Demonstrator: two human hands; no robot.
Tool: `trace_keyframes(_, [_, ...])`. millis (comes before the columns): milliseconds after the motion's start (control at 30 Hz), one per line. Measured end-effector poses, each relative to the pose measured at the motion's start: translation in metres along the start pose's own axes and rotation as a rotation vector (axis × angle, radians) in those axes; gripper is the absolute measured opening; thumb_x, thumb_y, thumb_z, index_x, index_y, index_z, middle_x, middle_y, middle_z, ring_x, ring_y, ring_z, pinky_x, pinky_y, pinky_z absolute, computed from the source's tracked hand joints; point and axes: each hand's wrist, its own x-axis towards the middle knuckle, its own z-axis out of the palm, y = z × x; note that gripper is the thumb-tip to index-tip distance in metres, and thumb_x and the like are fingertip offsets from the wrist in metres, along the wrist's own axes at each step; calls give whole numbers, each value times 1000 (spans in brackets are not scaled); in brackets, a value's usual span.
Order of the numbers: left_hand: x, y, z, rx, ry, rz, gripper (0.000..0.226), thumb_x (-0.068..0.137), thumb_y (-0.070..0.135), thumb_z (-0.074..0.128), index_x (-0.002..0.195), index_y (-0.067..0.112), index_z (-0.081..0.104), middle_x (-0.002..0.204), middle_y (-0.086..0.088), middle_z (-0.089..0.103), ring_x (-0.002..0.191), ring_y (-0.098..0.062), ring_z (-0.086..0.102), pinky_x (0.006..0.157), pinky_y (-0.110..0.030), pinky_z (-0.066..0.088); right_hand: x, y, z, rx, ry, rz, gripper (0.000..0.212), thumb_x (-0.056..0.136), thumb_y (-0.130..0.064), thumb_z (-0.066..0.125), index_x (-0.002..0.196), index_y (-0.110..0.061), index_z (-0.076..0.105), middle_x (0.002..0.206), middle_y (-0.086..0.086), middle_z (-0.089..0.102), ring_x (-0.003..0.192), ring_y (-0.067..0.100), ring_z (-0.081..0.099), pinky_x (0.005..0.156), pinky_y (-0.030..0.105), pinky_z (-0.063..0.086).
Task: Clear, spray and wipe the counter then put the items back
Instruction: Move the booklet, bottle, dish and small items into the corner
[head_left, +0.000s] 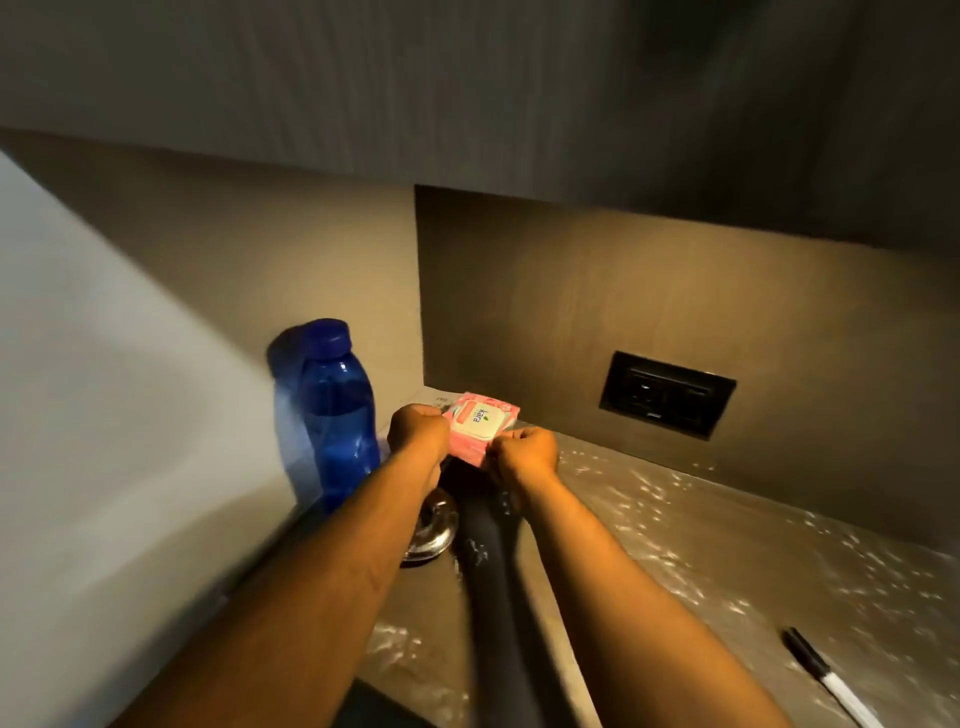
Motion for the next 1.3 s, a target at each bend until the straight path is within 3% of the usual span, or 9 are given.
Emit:
trace_keyframes(67, [11,0,-13,13,14,1,18,93,10,52,100,6,69,90,-10,72,73,-24,69,72,-36,60,2,-1,21,21,-25,6,6,75,-4,65,78,-3,69,84,19,72,76,29,68,72,48,58])
trace_keyframes(233, [13,-1,-15,30,-17,-32,24,97,10,46,117,8,59,102,-10,69,67,-16,63,51,-24,52,9,4,46,1,-23,46,6,77,-12,70,77,-7,66,89,16,74,81,30,72,76,49,61])
trace_keyframes(333, [11,-7,-10,-66,-15,-123,32,99,9,37,128,9,50,123,-13,63,102,-28,64,80,-33,57,12,10,52,-62,-15,67,7,69,-10,72,71,-6,66,77,16,71,67,28,68,66,42,59])
trace_keyframes(433, [9,-17,-5,-94,8,-188,45,101,21,30,145,9,30,145,-18,42,131,-34,45,106,-47,41,12,14,57,-96,21,80,9,71,-9,71,66,-8,63,72,13,71,63,26,69,63,41,62])
trace_keyframes(833, [11,-22,-9,-178,-53,-157,62,98,42,27,153,19,12,153,-14,29,135,-32,37,110,-50,36,27,11,69,-162,20,41,17,78,-6,74,68,-13,62,63,3,67,51,12,63,39,20,43])
trace_keyframes(933, [18,-26,-9,-217,-40,-198,60,96,47,25,149,19,25,149,-13,38,133,-32,40,110,-51,35,28,8,69,-101,-47,70,18,78,-1,70,65,-9,61,48,1,62,33,10,55,33,17,38])
trace_keyframes(1033, [27,-29,-11,-464,-82,-260,52,97,48,30,135,19,50,125,-12,62,111,-29,61,99,-47,49,34,4,67,-111,-56,91,8,84,-1,63,78,-5,67,70,11,68,48,15,58,43,25,45])
trace_keyframes(1133, [30,-30,-13,-483,-104,-236,51,98,50,29,131,20,53,121,-12,65,107,-28,63,95,-44,51,43,0,71,-148,-70,63,13,94,-5,54,91,-5,67,78,12,67,58,19,57,47,27,44])
trace_keyframes(1300, [26,-22,-21,-445,-93,-221,50,97,51,31,126,21,57,118,-10,66,105,-27,63,89,-40,51,41,-7,82,-254,-184,33,21,97,-10,52,79,-10,64,64,5,56,50,13,49,39,23,38])
